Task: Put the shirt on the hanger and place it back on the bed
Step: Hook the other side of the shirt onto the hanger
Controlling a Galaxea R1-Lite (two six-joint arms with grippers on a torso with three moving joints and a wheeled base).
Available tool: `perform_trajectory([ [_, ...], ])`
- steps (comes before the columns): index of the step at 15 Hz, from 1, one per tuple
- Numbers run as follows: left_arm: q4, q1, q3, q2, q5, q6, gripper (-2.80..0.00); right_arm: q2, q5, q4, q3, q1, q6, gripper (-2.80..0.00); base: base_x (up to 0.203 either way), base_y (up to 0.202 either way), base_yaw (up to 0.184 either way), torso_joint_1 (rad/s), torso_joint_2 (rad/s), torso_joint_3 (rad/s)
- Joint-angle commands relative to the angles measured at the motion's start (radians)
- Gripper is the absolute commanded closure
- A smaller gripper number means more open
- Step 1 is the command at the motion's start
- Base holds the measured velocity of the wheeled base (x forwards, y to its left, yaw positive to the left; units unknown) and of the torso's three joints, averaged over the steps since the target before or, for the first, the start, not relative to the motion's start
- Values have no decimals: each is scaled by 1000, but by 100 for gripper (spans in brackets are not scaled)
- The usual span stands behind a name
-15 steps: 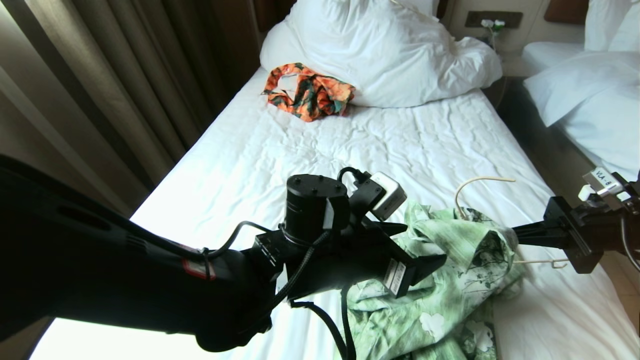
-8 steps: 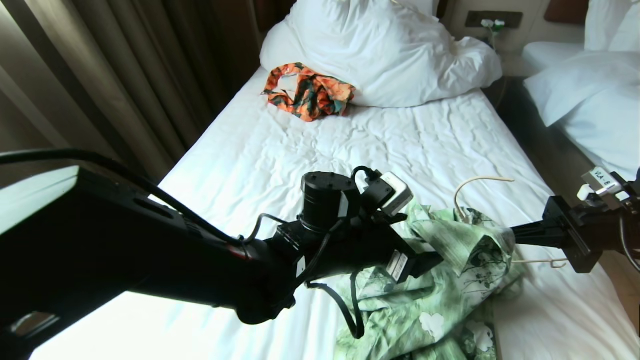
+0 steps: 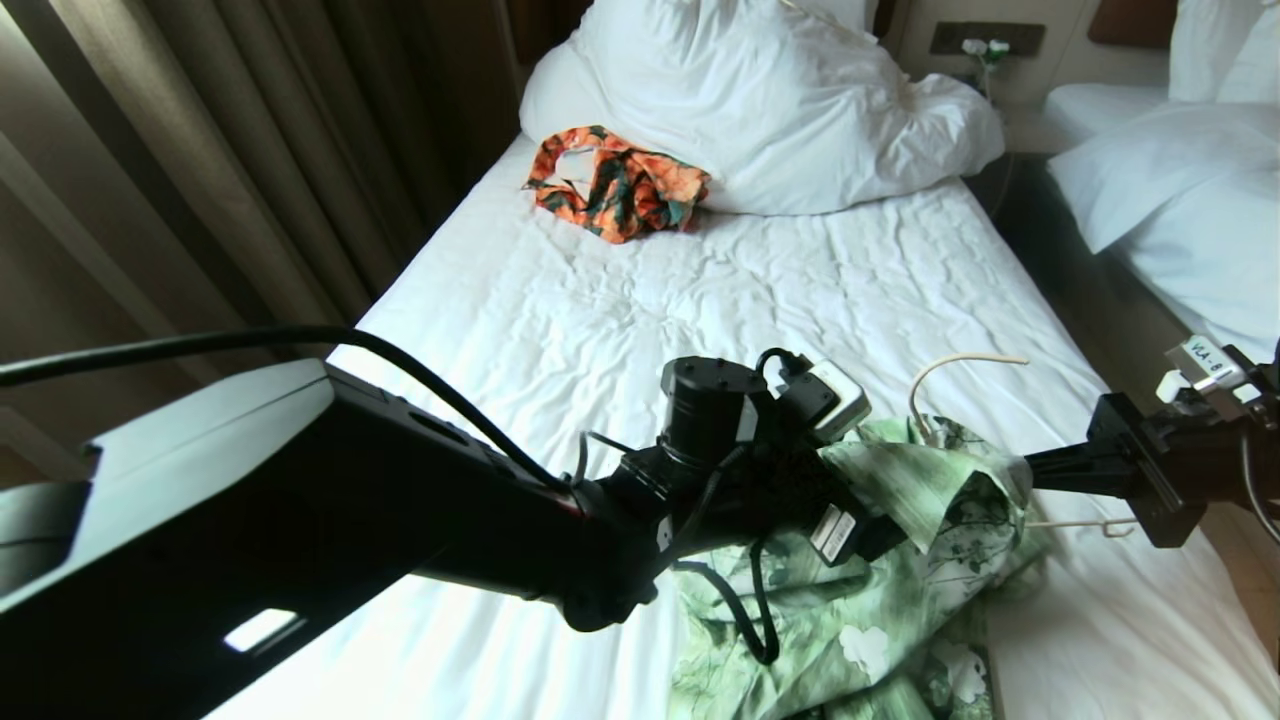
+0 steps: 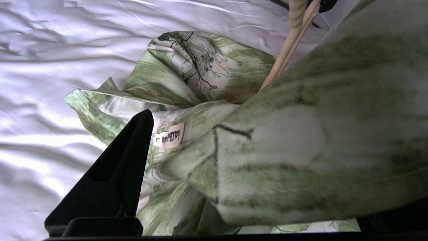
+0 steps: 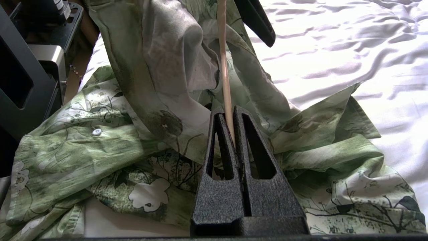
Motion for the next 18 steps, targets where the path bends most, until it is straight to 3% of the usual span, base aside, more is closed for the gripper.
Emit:
perform_trajectory([
  [1, 12, -8, -33, 38, -2, 3, -280, -3, 8, 6, 2, -1, -10, 0, 0, 0, 0, 0, 0, 0],
  [8, 9, -43, -43, 76, 7, 3, -280, 0, 23, 6, 0, -1, -13, 0, 0, 0, 0, 0, 0, 0],
  [9, 9, -43, -47, 75, 7, 2, 0, -2, 23, 6, 0, -1, -15, 0, 0, 0, 0, 0, 0, 0],
  [18, 9, -41, -43, 59, 7, 2, 0, -4, 22, 9, -1, -4, -18, 0, 0, 0, 0, 0, 0, 0],
])
